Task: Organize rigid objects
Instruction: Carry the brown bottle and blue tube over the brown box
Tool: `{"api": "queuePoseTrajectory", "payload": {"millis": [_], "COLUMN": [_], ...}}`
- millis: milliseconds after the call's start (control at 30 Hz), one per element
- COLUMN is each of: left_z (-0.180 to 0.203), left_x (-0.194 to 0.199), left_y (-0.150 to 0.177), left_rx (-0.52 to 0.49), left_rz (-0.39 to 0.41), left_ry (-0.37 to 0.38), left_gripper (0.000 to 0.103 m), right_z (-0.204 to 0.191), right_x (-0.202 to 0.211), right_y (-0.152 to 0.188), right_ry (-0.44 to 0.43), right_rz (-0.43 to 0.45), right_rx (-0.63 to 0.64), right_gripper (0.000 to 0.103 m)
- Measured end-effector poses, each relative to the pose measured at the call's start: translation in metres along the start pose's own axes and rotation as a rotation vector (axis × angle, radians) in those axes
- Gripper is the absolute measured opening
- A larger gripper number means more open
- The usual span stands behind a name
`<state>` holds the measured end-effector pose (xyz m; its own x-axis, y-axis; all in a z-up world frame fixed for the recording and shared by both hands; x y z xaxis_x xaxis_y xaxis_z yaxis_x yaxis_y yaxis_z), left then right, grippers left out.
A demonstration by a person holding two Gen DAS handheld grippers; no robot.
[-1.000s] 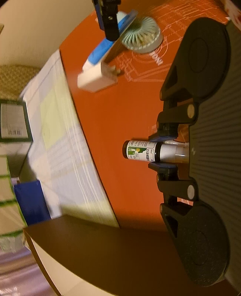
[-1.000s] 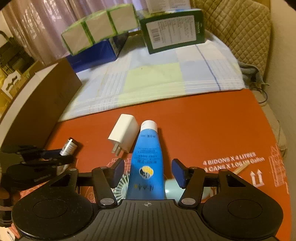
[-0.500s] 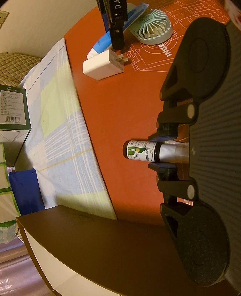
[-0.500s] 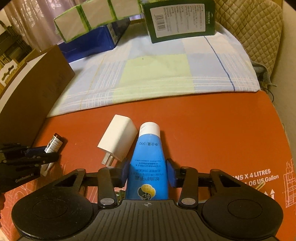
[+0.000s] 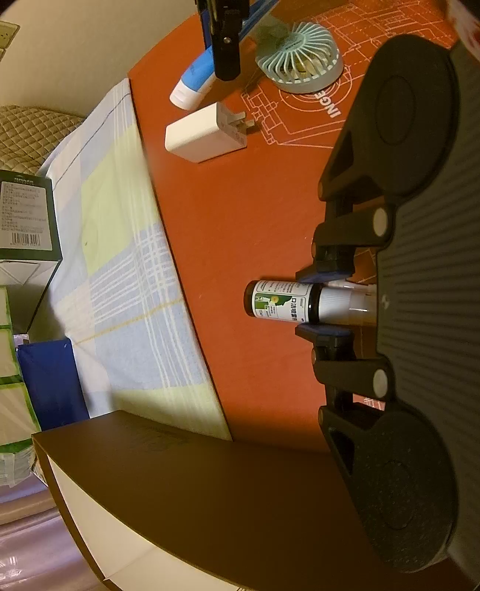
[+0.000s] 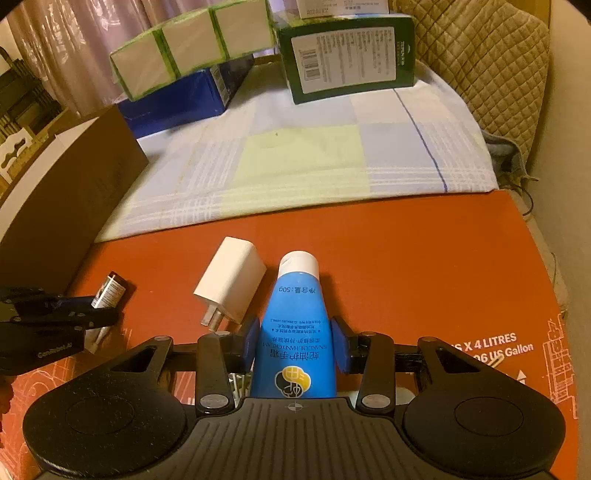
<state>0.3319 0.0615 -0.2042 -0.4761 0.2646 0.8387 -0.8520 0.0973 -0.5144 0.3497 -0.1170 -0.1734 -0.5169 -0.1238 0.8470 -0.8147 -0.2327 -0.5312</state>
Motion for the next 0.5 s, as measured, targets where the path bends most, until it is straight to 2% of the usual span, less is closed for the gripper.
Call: {"api": "queuePoseTrajectory", "payload": {"millis": [500], "left_z": [0.016], "left_x": [0.042], "left_y": [-0.01], "left_rx": [0.002], "left_rz": [0.081], "left_ry": [0.039], "left_gripper": [0.02], "right_z": [-0.022], "right_x": [0.042], "right_y": [-0.005], "right_ry": [-0.044], "right_rz": [0.069], "right_rx": [0.003], "right_gripper": [0.038]}}
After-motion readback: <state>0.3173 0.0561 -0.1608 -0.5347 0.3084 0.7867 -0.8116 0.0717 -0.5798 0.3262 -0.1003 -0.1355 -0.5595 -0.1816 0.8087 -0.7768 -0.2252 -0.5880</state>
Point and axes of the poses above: each gripper's, at about its wrist camera, not at the fingertips, and x roughly against the way its jaws point, z to its right, y to its underside, the point moved 10 cm from there along -x, roughly the way its jaws point, and after that the axes turned 15 degrees about y, right-handed, at the moved point
